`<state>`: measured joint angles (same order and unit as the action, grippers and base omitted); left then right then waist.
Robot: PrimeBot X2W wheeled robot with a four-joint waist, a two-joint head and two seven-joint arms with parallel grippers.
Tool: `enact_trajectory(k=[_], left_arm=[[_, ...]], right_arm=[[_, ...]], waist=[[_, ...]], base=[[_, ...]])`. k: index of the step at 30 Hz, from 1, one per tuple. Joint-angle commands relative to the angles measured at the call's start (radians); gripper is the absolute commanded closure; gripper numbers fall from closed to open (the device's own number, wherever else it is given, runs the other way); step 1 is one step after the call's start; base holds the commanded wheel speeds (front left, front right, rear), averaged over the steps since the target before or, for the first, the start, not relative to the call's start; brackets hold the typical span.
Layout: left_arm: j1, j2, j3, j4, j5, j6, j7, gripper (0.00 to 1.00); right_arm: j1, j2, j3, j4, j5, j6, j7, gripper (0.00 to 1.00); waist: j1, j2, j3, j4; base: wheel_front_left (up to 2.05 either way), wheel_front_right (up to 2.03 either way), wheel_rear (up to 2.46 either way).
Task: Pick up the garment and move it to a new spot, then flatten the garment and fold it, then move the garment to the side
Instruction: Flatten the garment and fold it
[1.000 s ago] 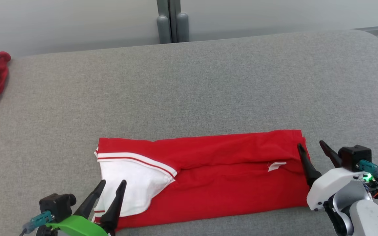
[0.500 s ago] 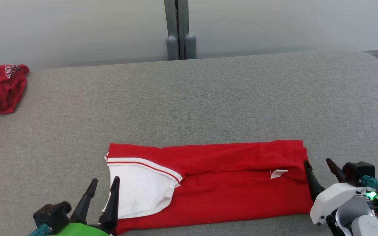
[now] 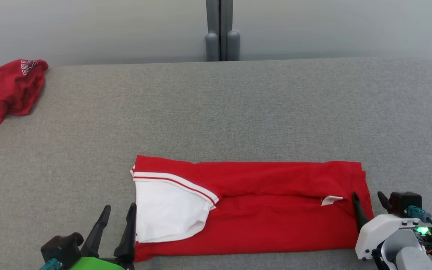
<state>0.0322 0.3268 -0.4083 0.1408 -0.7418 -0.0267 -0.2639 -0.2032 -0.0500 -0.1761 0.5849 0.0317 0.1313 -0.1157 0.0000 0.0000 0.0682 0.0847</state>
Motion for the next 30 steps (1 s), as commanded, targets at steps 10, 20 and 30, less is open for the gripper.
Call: enact_trajectory(k=[10,20,30], left_arm=[[0.014,-0.036,0.024,0.014,0.044,-0.017,0.0,0.0],[-0.017,-0.076,0.039,0.028,0.091,-0.038,0.0,0.0],[-0.022,-0.114,0.069,0.048,0.145,-0.055,0.0,0.0]], right_arm=[[-0.036,-0.002,0.024,0.183,-0.07,-0.001,-0.091,0.33],[-0.134,-0.006,0.001,0.248,-0.089,-0.002,-0.125,1.0],[-0.17,-0.087,-0.156,0.197,-0.134,-0.001,-0.086,1.0]], waist=[[0.0,0.0,0.02,0.009],[0.0,0.0,0.024,-0.032],[0.0,0.0,0.013,-0.09]], base=[[0.0,0.0,0.0],[0.0,0.0,0.0],[0.0,0.0,0.0]])
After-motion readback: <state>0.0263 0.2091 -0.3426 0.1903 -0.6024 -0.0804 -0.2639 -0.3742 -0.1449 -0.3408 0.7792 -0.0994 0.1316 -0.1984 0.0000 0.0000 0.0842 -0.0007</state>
